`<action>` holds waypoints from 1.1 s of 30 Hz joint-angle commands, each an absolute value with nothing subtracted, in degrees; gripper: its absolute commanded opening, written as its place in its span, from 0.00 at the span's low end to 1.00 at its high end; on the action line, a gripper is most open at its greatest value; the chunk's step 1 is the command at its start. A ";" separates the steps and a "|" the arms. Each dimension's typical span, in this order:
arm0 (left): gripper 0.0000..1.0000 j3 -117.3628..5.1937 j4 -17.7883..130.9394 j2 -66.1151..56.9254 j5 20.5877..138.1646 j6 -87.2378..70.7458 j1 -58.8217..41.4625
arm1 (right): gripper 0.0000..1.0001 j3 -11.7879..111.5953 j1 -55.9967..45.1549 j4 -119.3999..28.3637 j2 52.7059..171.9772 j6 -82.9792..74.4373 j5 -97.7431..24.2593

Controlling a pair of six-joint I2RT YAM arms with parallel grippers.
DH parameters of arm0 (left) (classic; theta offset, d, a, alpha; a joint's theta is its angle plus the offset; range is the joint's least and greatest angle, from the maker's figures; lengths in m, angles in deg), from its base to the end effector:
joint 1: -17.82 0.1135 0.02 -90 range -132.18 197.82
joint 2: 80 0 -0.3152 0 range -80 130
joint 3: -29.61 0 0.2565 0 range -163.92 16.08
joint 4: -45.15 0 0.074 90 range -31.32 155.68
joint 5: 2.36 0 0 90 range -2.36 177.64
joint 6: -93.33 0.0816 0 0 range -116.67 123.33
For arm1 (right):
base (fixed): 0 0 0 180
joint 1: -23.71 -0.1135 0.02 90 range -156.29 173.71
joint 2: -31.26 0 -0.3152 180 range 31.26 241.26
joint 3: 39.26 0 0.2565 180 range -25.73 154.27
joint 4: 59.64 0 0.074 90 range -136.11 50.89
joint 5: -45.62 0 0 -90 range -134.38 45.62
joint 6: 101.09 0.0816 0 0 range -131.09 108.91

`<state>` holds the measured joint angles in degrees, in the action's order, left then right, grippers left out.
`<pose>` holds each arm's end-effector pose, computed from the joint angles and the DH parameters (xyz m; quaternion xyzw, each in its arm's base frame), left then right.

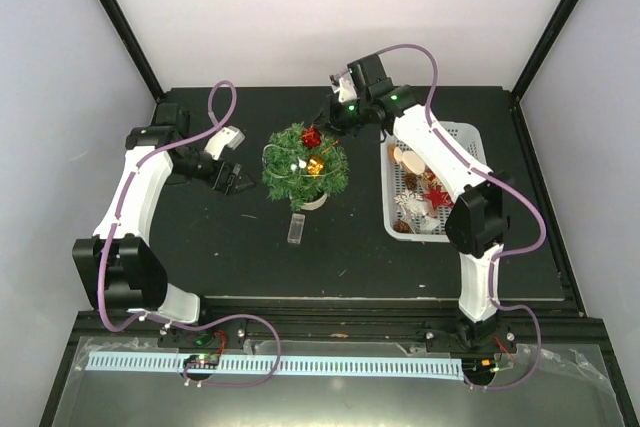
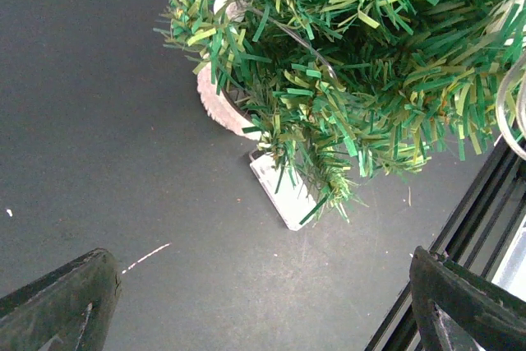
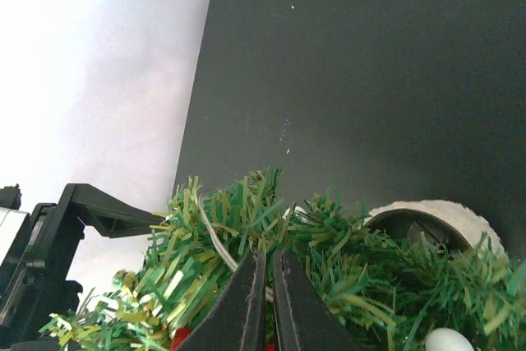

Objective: Decorate the small christmas tree

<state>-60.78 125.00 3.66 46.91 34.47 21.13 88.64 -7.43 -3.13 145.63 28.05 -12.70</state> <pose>0.2820 -0.0370 0.3268 0.2726 0.8878 -0.2880 0.2334 0.4095 0.2975 0.3628 -0.0471 0.8876 0.4256 0.1698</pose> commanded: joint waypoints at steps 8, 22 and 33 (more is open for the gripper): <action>0.96 -61.33 125.78 4.11 46.10 35.27 21.49 | 0.08 92.60 -7.67 -1.81 144.78 27.53 -12.48; 0.96 -60.25 125.20 3.89 46.03 35.41 21.47 | 0.09 91.18 -7.63 -1.36 143.99 26.97 -14.17; 0.96 -58.59 124.09 3.29 45.76 35.05 21.43 | 0.13 91.19 -7.54 -0.82 144.86 26.48 -17.07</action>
<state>-59.57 124.65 3.66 46.86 34.71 21.13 91.24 -7.47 -0.77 145.63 27.15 -15.35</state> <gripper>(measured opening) 0.964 0.124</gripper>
